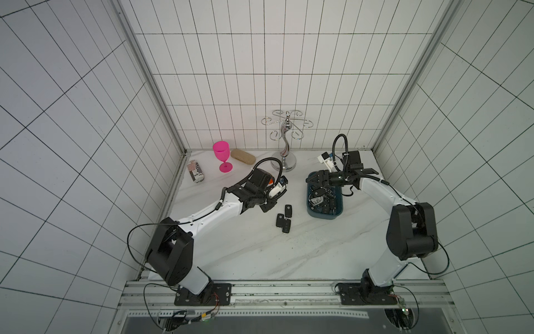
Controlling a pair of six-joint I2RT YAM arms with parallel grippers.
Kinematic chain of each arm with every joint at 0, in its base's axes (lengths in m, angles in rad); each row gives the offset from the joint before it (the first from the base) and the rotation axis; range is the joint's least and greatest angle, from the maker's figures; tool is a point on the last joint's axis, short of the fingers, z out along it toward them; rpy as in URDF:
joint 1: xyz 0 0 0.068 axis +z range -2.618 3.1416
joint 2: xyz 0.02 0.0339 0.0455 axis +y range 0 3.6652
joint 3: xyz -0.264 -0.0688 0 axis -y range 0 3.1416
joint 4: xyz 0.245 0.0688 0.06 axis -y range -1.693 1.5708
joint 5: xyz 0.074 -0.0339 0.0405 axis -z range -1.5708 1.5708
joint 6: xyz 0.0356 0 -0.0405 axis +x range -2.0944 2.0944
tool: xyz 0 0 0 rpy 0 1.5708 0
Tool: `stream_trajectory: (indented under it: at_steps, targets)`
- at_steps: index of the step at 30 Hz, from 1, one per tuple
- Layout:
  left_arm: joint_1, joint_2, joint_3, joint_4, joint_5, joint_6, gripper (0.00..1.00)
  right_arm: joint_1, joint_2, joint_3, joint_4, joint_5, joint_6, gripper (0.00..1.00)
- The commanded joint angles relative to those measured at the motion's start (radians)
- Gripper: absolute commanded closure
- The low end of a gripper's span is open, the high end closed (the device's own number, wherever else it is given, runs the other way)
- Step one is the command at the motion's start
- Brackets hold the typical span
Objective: Place the car key into the storage box
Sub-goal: Pick up the car key from the center of the board.
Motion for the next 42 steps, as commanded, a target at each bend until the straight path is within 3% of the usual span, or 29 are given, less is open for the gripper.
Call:
stream_trajectory:
  at_steps: [1,13,34,37,42]
  targets:
    - [0.001,0.032,0.035,0.034,-0.009,0.026,0.91,0.032,-0.03,-0.029,0.064,-0.115,0.077,0.45]
    - [-0.02,0.081,0.097,0.025,-0.007,0.032,0.92,0.124,-0.006,-0.026,0.108,-0.188,0.135,0.46]
    - [-0.131,0.084,0.133,0.031,-0.07,0.068,0.94,0.183,0.095,0.016,0.103,-0.161,0.109,0.48]
    - [-0.142,0.096,0.149,0.027,-0.071,0.069,0.94,0.188,0.108,0.024,0.097,-0.173,0.11,0.56]
    - [-0.145,0.131,0.176,0.028,-0.083,0.069,0.93,0.199,0.107,0.025,0.095,-0.196,0.101,0.91]
